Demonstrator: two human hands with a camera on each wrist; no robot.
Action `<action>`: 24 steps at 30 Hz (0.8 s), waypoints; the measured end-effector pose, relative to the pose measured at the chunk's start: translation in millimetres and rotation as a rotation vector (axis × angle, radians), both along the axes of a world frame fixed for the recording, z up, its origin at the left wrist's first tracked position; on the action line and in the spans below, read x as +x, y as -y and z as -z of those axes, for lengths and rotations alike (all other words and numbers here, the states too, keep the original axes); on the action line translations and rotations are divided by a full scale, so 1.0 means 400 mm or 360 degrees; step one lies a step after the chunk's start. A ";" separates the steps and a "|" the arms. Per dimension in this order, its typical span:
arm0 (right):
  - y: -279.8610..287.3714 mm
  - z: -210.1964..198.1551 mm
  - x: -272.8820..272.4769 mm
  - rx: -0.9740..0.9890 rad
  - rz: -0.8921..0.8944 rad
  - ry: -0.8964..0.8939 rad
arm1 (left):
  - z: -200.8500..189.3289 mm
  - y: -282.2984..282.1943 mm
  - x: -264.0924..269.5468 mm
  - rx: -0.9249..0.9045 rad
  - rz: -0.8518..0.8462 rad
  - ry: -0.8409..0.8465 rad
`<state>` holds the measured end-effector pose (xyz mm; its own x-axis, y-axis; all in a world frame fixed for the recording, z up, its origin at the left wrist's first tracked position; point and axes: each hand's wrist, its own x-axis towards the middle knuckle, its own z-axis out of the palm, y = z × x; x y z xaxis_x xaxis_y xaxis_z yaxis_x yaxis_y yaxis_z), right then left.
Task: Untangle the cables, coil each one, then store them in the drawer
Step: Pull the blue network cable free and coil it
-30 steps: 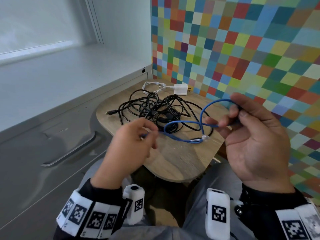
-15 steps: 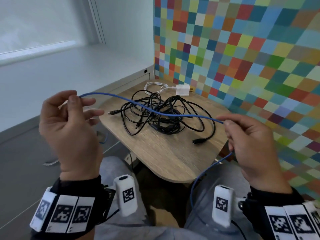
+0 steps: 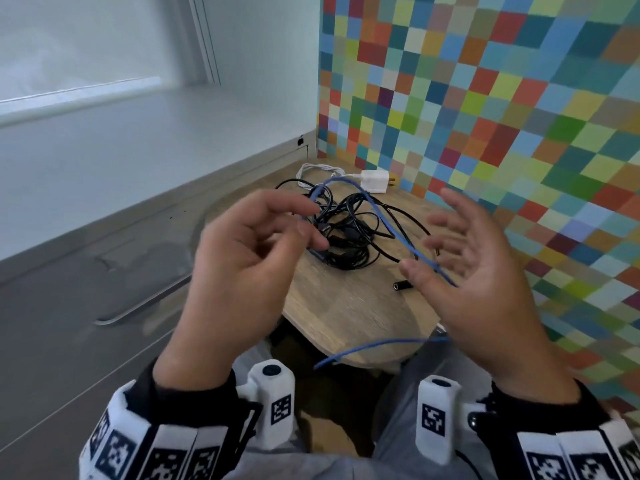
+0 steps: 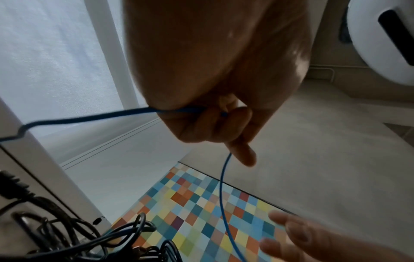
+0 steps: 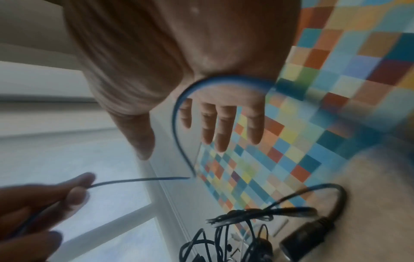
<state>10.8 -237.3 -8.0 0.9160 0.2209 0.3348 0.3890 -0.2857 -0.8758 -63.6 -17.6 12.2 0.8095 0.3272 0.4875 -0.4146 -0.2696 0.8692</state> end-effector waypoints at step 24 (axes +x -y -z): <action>0.013 -0.015 -0.026 -0.0315 0.0096 0.0253 | 0.007 -0.040 -0.001 0.0151 -0.0054 -0.0464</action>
